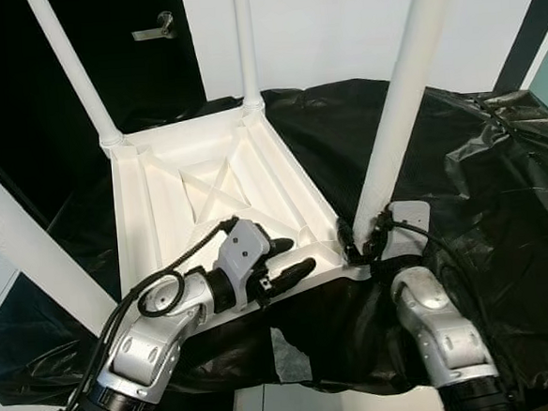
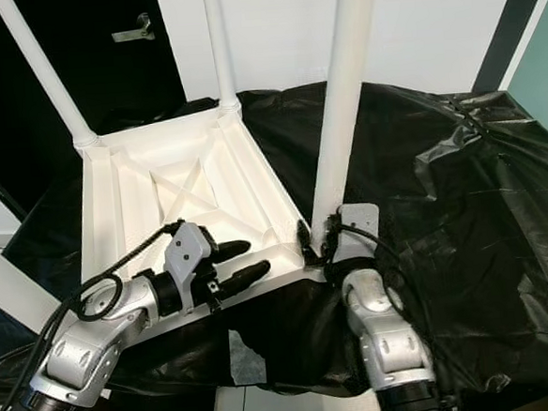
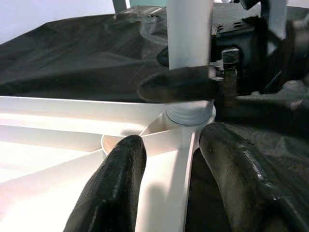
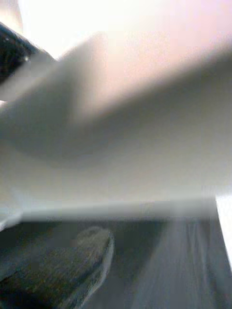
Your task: Building children table
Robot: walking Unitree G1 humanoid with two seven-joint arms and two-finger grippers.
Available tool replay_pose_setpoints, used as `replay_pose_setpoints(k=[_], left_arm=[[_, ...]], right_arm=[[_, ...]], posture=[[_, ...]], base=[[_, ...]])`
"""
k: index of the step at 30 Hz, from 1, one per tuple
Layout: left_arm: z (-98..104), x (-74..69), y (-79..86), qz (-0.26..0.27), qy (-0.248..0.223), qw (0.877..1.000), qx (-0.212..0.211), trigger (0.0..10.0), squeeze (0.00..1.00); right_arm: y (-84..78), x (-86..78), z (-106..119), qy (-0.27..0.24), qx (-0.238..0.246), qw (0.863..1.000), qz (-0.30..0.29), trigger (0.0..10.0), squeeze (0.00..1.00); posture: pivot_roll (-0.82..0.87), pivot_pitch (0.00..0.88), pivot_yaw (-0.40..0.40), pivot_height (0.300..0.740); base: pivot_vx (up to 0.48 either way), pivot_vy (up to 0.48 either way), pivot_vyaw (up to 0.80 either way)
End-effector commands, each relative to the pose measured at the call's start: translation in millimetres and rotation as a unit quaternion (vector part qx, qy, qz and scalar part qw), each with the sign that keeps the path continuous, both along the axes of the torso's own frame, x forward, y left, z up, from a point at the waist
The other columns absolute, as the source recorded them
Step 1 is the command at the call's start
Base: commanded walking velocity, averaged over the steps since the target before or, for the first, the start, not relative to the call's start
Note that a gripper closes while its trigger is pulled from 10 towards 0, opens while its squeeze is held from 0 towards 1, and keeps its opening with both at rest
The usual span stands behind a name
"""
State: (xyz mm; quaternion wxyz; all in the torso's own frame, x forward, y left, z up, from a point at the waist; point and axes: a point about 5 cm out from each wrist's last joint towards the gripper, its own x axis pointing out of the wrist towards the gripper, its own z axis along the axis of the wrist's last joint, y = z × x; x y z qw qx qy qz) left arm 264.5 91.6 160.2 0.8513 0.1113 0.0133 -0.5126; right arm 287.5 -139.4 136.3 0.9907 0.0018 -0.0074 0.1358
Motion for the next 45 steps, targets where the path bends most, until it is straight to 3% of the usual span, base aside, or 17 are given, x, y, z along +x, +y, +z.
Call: replay_pose_setpoints(k=[1,5,9,10,12,13,19,26,27,28,35,36,39,40,41,43,45], left_arm=[[1,-1.5,-0.7,-0.032,0.002,0.999,0.000,10.0,0.00],[0,-0.9,-1.2,-0.035,0.002,0.999,0.000,10.0,0.00],[1,2.3,-2.3,-0.040,-0.002,0.999,0.000,10.0,0.00],[1,3.5,-2.7,-0.040,-0.004,0.999,0.000,10.0,0.00],[2,4.5,-2.9,-0.040,-0.005,0.999,0.000,10.0,0.00],[2,5.3,-3.0,-0.040,-0.007,0.999,0.001,10.0,0.00],[3,5.1,-0.2,-0.035,-0.013,0.999,0.002,10.0,0.00],[-1,2.0,-0.6,-0.033,-0.011,0.999,0.001,10.0,0.00],[-1,1.4,-1.9,-0.035,-0.011,0.999,-0.001,10.0,0.00],[-2,0.6,-3.1,-0.038,-0.010,0.999,-0.003,10.0,0.00],[-2,-1.3,-5.8,-0.045,-0.007,0.999,-0.005,10.0,0.00],[-2,-2.3,-7.1,-0.049,-0.004,0.999,-0.005,10.0,0.00],[-2,-3.2,-8.4,-0.052,-0.002,0.999,-0.006,10.0,0.00],[-3,-4.3,-10.2,-0.056,0.000,0.998,-0.007,10.0,0.00],[-3,-4.3,-10.2,-0.056,0.000,0.998,-0.007,10.0,0.00],[-2,-5.6,-13.3,-0.065,0.003,0.998,-0.010,10.0,0.00],[-2,-5.5,-13.6,-0.067,0.003,0.998,-0.010,10.0,0.00]], right_arm=[[-5.6,2.7,4,0.000,-0.001,0.997,0.081,10.0,0.00],[-10.5,9.1,4,0.001,-0.025,0.992,0.121,10.0,0.00],[-8.4,24.6,6,0.003,-0.060,0.979,0.194,10.0,0.00],[-6.9,28.9,7,0.005,-0.072,0.975,0.212,4.2,0.00],[-5.9,31.7,7,0.002,-0.086,0.971,0.222,4.2,0.00],[-4.7,33.8,6,0.006,-0.102,0.967,0.235,0.0,0.00],[-6.0,32.8,3,0.014,-0.118,0.953,0.279,0.0,0.00],[-12.3,30.7,-1,0.015,-0.110,0.956,0.270,0.0,0.00],[-11.8,29.7,1,0.009,-0.095,0.961,0.258,4.4,0.00],[-10.5,28.6,2,0.005,-0.085,0.968,0.236,10.0,0.00],[-6.5,24.6,0,-0.002,-0.072,0.981,0.179,10.0,0.00],[-4.1,21.6,-4,0.001,-0.068,0.989,0.131,10.0,0.00],[-2.6,19.0,-7,0.005,-0.066,0.994,0.088,10.0,0.00],[0.5,16.1,-10,0.007,-0.065,0.997,0.035,10.0,0.00],[0.5,16.1,-10,0.007,-0.065,0.997,0.035,10.0,0.00],[7.5,10.0,-15,0.000,-0.064,0.995,-0.071,10.0,0.00],[8.3,8.5,-16,0.002,-0.059,0.993,-0.099,10.0,0.00]], posture=[[0.02,0.000,0.018,0.740],[0.02,0.000,0.018,0.740],[0.02,0.000,0.017,0.740],[0.02,0.000,0.016,0.740],[0.02,0.000,0.015,0.740],[0.03,0.000,0.008,0.740],[0.05,0.000,-0.013,0.740],[0.05,0.000,-0.021,0.740],[0.05,0.000,-0.019,0.740],[0.05,0.000,-0.016,0.740],[0.04,0.000,0.000,0.740],[0.03,0.000,0.011,0.740],[0.03,0.000,0.013,0.740],[0.02,0.000,0.026,0.740],[0.02,0.000,0.026,0.740],[0.01,0.000,0.033,0.740],[0.01,0.000,0.033,0.740]], base=[[0.000,0.000,0.00],[0.000,0.000,0.00],[0.000,0.000,0.00],[0.000,0.000,0.00],[0.000,0.000,0.00],[0.000,0.000,0.00],[0.000,0.000,0.00],[0.000,0.000,0.00],[0.000,0.000,0.00],[0.000,0.000,0.00],[0.000,0.000,0.00],[0.000,0.000,0.00],[0.000,0.000,0.00],[0.000,0.000,0.00],[0.000,0.000,0.00],[0.000,0.000,0.00],[0.000,0.000,0.00]])
